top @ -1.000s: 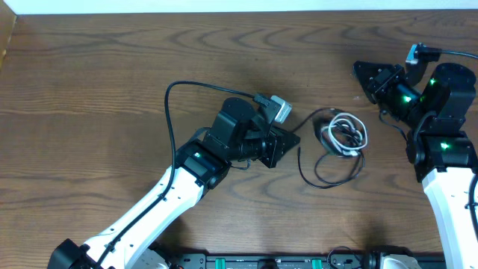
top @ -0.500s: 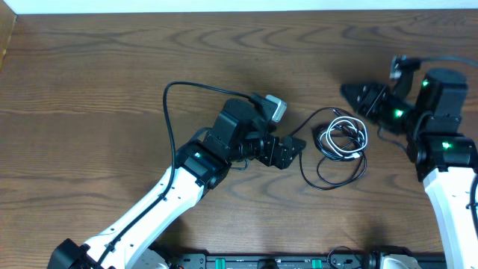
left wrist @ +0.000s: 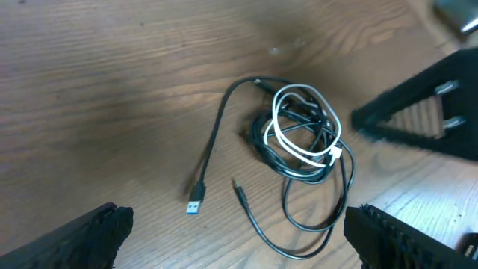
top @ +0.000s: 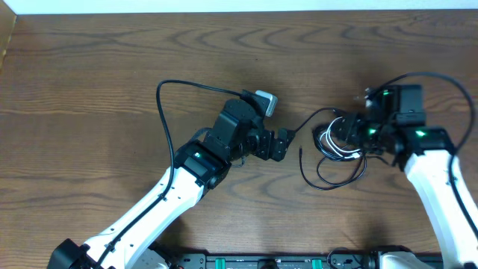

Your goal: Untangle cables

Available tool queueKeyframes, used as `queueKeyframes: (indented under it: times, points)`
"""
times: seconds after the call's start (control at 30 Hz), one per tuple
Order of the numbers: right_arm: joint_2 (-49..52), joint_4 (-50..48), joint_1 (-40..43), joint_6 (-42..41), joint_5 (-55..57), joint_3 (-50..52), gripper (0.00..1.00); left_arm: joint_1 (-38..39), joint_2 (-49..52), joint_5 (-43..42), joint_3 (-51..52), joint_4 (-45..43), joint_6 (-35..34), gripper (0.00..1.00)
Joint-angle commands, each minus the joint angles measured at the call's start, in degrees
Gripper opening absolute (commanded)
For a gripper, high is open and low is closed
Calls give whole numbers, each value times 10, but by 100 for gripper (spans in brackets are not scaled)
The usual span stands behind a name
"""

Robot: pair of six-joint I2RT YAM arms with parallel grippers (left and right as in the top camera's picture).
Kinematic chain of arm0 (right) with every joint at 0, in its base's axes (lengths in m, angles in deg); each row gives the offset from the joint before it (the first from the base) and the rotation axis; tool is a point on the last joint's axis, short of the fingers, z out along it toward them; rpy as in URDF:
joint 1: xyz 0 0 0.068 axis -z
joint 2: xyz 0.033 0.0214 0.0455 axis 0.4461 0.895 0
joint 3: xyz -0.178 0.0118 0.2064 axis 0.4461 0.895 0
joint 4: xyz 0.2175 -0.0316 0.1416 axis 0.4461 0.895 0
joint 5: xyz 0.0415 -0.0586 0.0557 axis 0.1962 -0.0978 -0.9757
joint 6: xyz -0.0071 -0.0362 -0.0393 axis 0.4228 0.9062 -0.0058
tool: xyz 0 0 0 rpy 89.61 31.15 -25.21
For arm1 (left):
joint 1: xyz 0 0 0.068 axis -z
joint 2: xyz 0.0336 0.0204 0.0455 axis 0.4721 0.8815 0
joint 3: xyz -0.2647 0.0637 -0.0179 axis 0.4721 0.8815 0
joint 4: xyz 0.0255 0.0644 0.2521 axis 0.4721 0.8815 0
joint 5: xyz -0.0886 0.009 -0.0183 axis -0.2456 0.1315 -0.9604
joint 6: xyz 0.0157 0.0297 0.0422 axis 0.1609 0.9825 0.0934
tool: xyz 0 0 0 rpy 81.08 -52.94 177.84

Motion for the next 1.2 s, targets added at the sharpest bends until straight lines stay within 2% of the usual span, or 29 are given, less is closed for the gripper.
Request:
queueKeyframes:
  times: [0.0, 0.2, 0.37, 0.43, 0.47, 0.5, 0.53, 0.57, 0.77, 0.97, 1.07, 1.17]
  points:
    - [43, -24, -10, 14, 19, 21, 47, 0, 3, 17, 3, 4, 1, 97]
    - [130, -87, -23, 14, 72, 29, 48, 0, 3, 16, 3, 6, 1, 97]
    - [191, -99, -35, 11, 26, 29, 49, 0, 3, 17, 3, 19, 1, 97]
    - [216, -96, -42, 7, 44, 29, 44, 0, 3, 16, 3, 21, 1, 97]
    - [224, -97, -45, 7, 44, 29, 34, 0, 3, 16, 3, 22, 1, 97]
    - [233, -99, -46, 6, 44, 29, 15, 0, 3, 16, 3, 22, 1, 98]
    - [238, -100, -47, 4, 43, 29, 6, 0, 3, 16, 3, 23, 1, 98]
    - [238, -103, -47, 4, 37, 29, 1, 0, 3, 16, 3, 23, 1, 97]
    - [179, -129, -41, 6, -23, 18, 1, 0, 3, 16, 3, 30, 1, 97]
    - [36, -136, -27, 27, -137, -21, 1, 0, 3, 16, 3, 30, 1, 97]
    - [-50, -174, -22, 35, -229, -34, 1, 0, 3, 16, 3, 30, 1, 97]
    - [-125, -220, -22, 35, -259, -35, 1, 0, 3, 16, 3, 30, 1, 98]
